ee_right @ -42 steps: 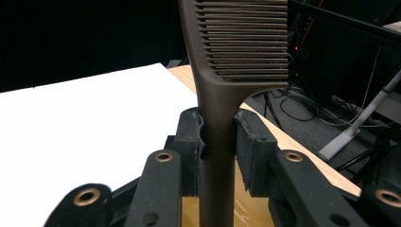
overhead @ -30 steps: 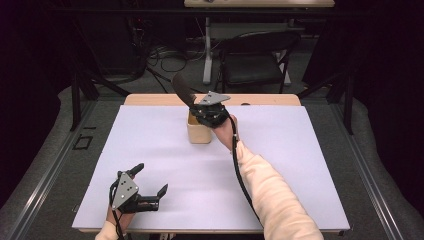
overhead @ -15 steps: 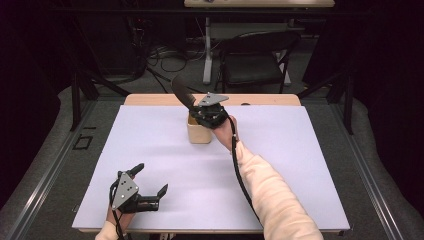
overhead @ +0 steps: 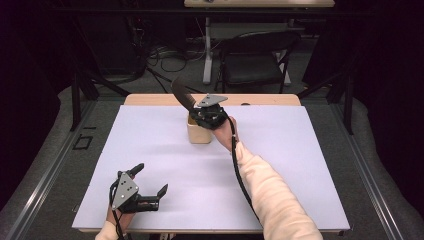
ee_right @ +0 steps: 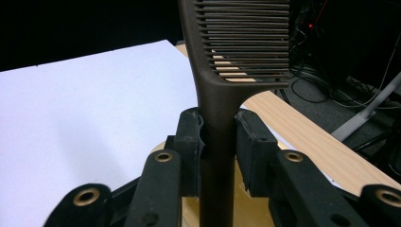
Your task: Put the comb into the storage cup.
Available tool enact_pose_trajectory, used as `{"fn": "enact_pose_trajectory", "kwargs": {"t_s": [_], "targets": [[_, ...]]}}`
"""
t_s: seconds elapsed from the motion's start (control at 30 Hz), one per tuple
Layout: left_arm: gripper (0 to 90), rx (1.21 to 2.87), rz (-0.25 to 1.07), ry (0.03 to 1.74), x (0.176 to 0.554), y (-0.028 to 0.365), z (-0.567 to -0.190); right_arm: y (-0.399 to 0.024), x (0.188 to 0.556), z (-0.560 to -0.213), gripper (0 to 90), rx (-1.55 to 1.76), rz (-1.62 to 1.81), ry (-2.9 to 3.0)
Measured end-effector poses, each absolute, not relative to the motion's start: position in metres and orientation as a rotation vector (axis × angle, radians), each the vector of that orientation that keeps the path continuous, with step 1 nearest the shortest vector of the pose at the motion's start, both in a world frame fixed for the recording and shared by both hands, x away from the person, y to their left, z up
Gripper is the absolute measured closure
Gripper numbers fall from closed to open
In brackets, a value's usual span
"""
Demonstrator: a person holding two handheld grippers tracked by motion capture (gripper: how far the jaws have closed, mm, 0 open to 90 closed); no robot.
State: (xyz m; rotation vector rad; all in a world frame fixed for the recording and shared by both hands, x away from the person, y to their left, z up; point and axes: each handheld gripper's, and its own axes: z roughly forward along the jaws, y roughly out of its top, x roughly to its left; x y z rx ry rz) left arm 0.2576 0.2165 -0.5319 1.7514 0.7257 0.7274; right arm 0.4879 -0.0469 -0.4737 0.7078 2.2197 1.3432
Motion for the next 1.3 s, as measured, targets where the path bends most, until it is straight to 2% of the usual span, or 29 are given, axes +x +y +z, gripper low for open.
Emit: {"fn": "enact_pose_trajectory", "kwargs": {"t_s": [1.3], "targets": [[0.2,1.752,0.731,0.725,0.257,0.2162,-0.5316,-0.0464,0.4936,-0.479,71.7,0.729,1.262,2.281]]}}
